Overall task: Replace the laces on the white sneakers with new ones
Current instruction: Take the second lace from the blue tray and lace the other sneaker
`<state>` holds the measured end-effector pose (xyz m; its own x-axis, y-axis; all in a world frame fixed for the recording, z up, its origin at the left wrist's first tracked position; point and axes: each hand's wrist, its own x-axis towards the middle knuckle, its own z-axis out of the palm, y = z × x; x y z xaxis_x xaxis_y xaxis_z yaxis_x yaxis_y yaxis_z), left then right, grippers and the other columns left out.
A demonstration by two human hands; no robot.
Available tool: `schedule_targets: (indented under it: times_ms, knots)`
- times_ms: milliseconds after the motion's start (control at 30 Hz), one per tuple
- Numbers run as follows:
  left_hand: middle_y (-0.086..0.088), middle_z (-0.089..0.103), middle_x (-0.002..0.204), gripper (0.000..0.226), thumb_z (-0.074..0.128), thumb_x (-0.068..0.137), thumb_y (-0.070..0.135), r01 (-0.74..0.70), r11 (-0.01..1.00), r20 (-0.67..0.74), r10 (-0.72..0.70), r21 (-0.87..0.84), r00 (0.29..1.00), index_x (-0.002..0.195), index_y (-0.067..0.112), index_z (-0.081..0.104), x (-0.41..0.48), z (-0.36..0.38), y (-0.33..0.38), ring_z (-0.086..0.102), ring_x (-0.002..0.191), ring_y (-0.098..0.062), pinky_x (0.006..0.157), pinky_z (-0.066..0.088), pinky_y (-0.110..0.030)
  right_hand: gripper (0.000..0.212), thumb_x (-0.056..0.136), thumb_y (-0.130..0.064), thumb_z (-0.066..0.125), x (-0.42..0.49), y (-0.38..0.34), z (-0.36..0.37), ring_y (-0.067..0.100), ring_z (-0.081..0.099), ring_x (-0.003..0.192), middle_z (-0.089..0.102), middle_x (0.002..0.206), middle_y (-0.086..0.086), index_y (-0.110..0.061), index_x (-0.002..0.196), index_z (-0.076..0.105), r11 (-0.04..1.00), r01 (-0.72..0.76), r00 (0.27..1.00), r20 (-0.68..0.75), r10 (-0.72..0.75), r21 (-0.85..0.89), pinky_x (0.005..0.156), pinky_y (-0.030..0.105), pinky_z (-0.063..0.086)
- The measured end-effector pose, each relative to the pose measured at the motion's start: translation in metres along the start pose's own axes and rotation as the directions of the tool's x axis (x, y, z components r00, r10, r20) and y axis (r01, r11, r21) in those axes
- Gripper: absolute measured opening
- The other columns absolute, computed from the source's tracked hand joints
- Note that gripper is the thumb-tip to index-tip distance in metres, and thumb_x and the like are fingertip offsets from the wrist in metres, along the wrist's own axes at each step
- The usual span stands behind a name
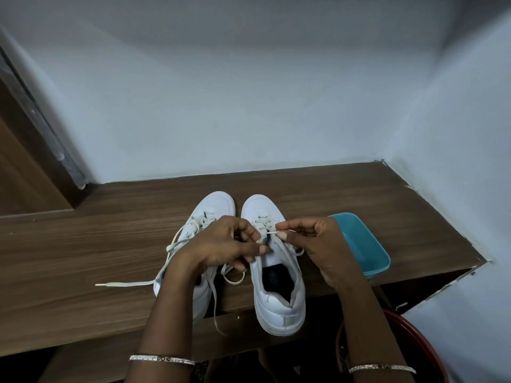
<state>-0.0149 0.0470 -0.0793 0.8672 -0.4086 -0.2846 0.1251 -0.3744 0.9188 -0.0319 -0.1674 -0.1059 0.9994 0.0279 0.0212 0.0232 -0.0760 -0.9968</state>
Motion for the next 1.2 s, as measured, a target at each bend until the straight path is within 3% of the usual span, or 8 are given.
schedule_targets:
  times_ms: [200,367,533,700,967,1100,1200]
  knots:
    - [-0.014,0.069,0.084,0.019,0.078,0.081,0.003,0.046,0.995,-0.015,-0.047,-0.085,0.999,0.098,-0.002,0.071,0.002,-0.001,-0.002,0.07,0.074,-0.019,0.06,0.058,-0.027,0.016,0.083,-0.003,0.075,-0.002,-0.006,0.004,0.02,0.073,0.087,0.078,0.088,0.003,-0.015,0.092,0.079,0.994,0.012,1.0,0.028,-0.009,-0.105,0.083,0.034,0.059]
    - [-0.016,0.07,0.083,0.019,0.076,0.081,-0.003,0.089,0.987,-0.021,-0.092,-0.137,0.996,0.099,-0.006,0.071,0.004,-0.002,-0.003,0.071,0.073,-0.022,0.061,0.058,-0.026,0.02,0.079,-0.003,0.074,-0.002,-0.01,0.012,0.023,0.07,0.075,0.074,0.079,0.001,-0.02,0.089,0.073,0.972,0.063,0.998,0.007,-0.063,-0.225,0.074,0.039,0.058]
    - [-0.019,0.07,0.084,0.021,0.075,0.08,-0.006,0.099,0.98,-0.019,-0.104,-0.17,0.994,0.1,-0.008,0.069,0.004,-0.002,-0.004,0.071,0.076,-0.025,0.063,0.061,-0.028,0.017,0.08,-0.004,0.074,-0.002,-0.009,0.019,0.01,0.063,0.065,0.07,0.076,-0.001,-0.017,0.089,0.068,0.958,0.105,0.994,0.001,-0.108,-0.267,0.065,0.026,0.052]
    - [-0.029,0.07,0.096,0.026,0.079,0.078,-0.001,0.093,0.977,-0.008,-0.097,-0.192,0.995,0.102,-0.008,0.07,0.002,-0.004,-0.004,0.071,0.08,-0.027,0.064,0.061,-0.028,0.013,0.083,-0.004,0.072,-0.002,-0.005,0.018,0.029,0.067,0.08,0.071,0.084,0.003,-0.014,0.09,0.065,0.977,0.095,0.994,-0.025,-0.102,-0.193,0.072,0.036,0.056]
    - [-0.017,0.071,0.082,0.016,0.064,0.092,0.0,0.057,0.979,-0.007,-0.06,-0.193,0.998,0.105,-0.005,0.071,0.003,-0.005,-0.007,0.071,0.073,-0.018,0.065,0.061,-0.027,0.019,0.083,-0.001,0.074,-0.004,0.001,0.021,0.01,0.064,0.069,0.073,0.083,0.005,-0.013,0.084,0.059,0.998,0.033,0.999,-0.037,-0.035,-0.051,0.064,0.023,0.05]
    - [-0.014,0.072,0.081,0.015,0.072,0.084,-0.007,0.042,0.992,-0.06,-0.049,-0.116,0.997,0.097,-0.002,0.073,0.006,-0.003,-0.008,0.071,0.073,-0.019,0.062,0.061,-0.028,0.015,0.08,-0.008,0.08,-0.002,0.002,0.016,0.018,0.065,0.066,0.074,0.079,0.005,-0.014,0.084,0.066,0.984,0.044,0.999,-0.014,-0.047,-0.172,0.065,0.035,0.054]
    - [-0.013,0.073,0.082,0.019,0.081,0.077,0.0,0.028,0.998,-0.08,-0.032,-0.047,0.996,0.094,0.002,0.074,0.009,-0.001,-0.008,0.072,0.074,-0.024,0.066,0.062,-0.032,0.016,0.077,-0.015,0.084,-0.001,0.002,0.013,0.006,0.064,0.063,0.075,0.077,0.0,-0.014,0.085,0.07,0.963,0.041,0.999,0.015,-0.039,-0.267,0.065,0.033,0.054]
